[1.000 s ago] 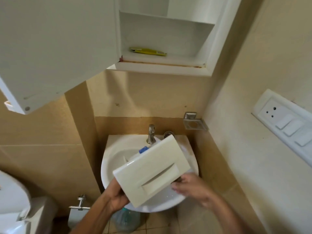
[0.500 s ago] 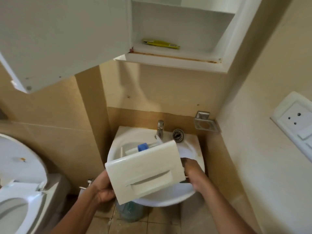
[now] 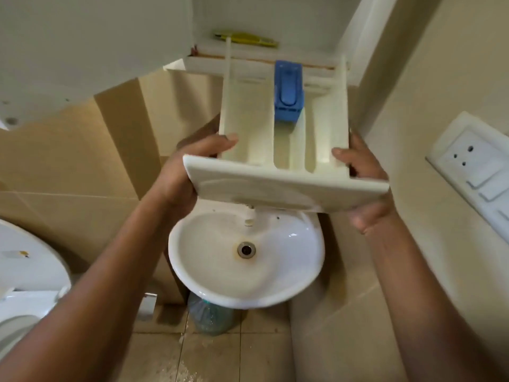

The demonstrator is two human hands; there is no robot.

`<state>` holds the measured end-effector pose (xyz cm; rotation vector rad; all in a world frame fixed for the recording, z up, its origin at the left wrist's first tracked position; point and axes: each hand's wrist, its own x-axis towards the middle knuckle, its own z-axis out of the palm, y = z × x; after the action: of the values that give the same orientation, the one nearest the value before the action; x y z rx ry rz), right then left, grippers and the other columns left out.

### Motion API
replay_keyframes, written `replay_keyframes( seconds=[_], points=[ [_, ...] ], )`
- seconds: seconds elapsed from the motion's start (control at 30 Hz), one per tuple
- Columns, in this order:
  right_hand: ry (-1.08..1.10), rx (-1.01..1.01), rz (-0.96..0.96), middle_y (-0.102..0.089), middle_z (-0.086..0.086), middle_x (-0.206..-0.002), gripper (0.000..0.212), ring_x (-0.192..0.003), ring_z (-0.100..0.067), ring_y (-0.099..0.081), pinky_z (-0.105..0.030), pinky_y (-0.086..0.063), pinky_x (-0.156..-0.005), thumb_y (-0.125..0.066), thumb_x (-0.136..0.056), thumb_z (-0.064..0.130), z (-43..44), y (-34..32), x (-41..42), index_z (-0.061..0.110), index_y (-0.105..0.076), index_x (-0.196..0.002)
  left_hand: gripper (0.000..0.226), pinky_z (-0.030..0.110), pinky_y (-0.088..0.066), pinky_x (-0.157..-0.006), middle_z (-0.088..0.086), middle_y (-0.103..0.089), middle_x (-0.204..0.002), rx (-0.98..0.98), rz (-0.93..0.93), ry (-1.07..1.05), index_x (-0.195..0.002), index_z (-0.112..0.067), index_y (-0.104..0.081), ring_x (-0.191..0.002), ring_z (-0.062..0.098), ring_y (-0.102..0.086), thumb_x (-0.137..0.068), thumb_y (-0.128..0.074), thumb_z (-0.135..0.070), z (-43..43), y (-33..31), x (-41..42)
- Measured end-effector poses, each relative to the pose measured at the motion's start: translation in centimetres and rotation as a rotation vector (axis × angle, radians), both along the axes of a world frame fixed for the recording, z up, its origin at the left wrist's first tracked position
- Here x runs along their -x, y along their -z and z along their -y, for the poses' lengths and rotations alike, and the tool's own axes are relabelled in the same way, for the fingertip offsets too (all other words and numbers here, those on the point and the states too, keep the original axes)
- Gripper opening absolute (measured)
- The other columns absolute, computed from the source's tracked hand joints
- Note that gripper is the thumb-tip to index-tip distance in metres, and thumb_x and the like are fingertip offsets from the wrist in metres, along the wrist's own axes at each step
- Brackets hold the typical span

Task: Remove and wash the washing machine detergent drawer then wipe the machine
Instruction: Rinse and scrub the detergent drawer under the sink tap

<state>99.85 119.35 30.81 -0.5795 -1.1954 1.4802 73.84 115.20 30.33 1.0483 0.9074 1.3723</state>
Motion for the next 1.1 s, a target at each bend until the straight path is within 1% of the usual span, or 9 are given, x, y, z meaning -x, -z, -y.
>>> replay_keyframes(
  seconds=[0.13, 0.27, 0.43, 0.5, 0.6, 0.73, 0.87, 1.0, 1.1],
  points=[
    [0.023, 0.556, 0.214, -0.073, -0.010, -0.081, 0.013, -0.070, -0.024, -0.068, -0.035, -0.055, -0.068, -0.063, -0.085, 0.025, 1.5, 10.0, 0.6, 0.015, -0.070, -0.089, 0.022, 0.034, -0.057, -0.068, 0.004, -0.079, -0.079, 0.512, 0.023, -0.078, -0.104, -0.014, -0.071, -0.078, 0.023, -0.073, -0.095, -0.058, -0.030, 2.0, 8.3, -0.6],
    [-0.085, 1.002, 0.422, -0.071, -0.017, -0.075, 0.025, -0.065, -0.032, -0.069, -0.045, -0.053, -0.077, -0.069, -0.079, 0.028, 4.1, 15.7, -0.5, 0.003, -0.072, -0.081, 0.055, 0.056, -0.058, -0.088, 0.021, -0.076, -0.108, 0.906, 0.095, -0.046, -0.118, -0.005, -0.069, -0.101, 0.039, -0.072, -0.074, -0.081, -0.036, 5.0, 14.8, -0.5],
    [0.013, 0.622, 0.180, -0.068, -0.007, -0.057, 0.024, -0.048, -0.019, -0.065, -0.024, -0.054, -0.048, -0.073, -0.070, 0.033, 1.3, 6.9, 0.0, 0.013, -0.073, -0.057, 0.033, 0.033, -0.058, -0.070, 0.010, -0.076, -0.085, 0.557, -0.005, -0.060, -0.096, -0.011, -0.074, -0.078, 0.027, -0.070, -0.098, -0.053, -0.036, 1.0, 7.2, -0.4],
    [0.029, 0.255, 0.053, -0.072, -0.003, -0.070, 0.015, -0.060, -0.015, -0.068, -0.020, -0.054, -0.055, -0.075, -0.062, 0.021, 0.5, 2.2, -0.3, 0.020, -0.077, -0.077, 0.023, 0.034, -0.053, -0.073, 0.009, -0.074, -0.086, 0.267, -0.057, -0.085, -0.098, -0.014, -0.076, -0.080, 0.028, -0.067, -0.093, -0.061, -0.031, 0.0, 2.0, -0.3],
    [0.039, -0.015, -0.011, -0.066, -0.015, -0.121, 0.048, -0.105, -0.030, -0.064, -0.038, -0.055, -0.087, -0.044, -0.086, 0.001, -0.2, 1.0, -0.3, 0.021, -0.060, -0.126, 0.037, 0.039, -0.052, -0.083, 0.010, -0.076, -0.110, -0.002, -0.096, -0.116, -0.122, -0.017, -0.072, -0.099, 0.028, -0.069, -0.086, -0.067, -0.025, 0.5, -0.8, -0.7],
    [0.033, 0.547, 0.289, -0.073, -0.016, -0.084, 0.026, -0.073, -0.029, -0.069, -0.037, -0.054, -0.070, -0.070, -0.080, 0.032, 1.5, 10.4, 0.1, 0.009, -0.072, -0.092, 0.025, 0.033, -0.061, -0.063, 0.009, -0.079, -0.084, 0.549, 0.043, -0.154, -0.105, -0.011, -0.073, -0.082, 0.028, -0.073, -0.091, -0.061, -0.029, 3.1, 8.4, -1.4],
    [-0.058, 0.899, 0.447, -0.071, -0.016, -0.068, 0.028, -0.057, -0.028, -0.068, -0.033, -0.056, -0.056, -0.059, -0.087, 0.026, 3.9, 14.1, -0.5, 0.004, -0.071, -0.075, 0.061, 0.054, -0.059, -0.084, 0.022, -0.076, -0.106, 0.935, 0.135, -0.089, -0.125, -0.001, -0.069, -0.100, 0.040, -0.073, -0.075, -0.077, -0.036, 4.9, 13.7, -1.3],
    [0.058, 0.591, 0.293, -0.067, -0.008, -0.060, 0.025, -0.051, -0.020, -0.064, -0.026, -0.052, -0.051, -0.059, -0.080, 0.029, 0.6, 7.2, -0.8, 0.015, -0.071, -0.063, 0.028, 0.029, -0.058, -0.056, 0.008, -0.076, -0.073, 0.545, 0.044, -0.109, -0.091, -0.009, -0.074, -0.066, 0.025, -0.072, -0.095, -0.056, -0.031, 2.1, 6.5, -1.8],
    [0.072, 0.096, 0.125, -0.073, -0.001, -0.075, 0.040, -0.065, -0.013, -0.068, -0.020, -0.053, -0.057, -0.044, -0.092, 0.003, 0.0, -0.8, -1.2, 0.024, -0.075, -0.079, 0.021, 0.031, -0.057, -0.066, 0.005, -0.076, -0.089, 0.063, -0.046, -0.159, -0.103, -0.016, -0.077, -0.081, 0.025, -0.071, -0.086, -0.066, -0.022, 1.6, -0.9, -2.0]
  ],
)
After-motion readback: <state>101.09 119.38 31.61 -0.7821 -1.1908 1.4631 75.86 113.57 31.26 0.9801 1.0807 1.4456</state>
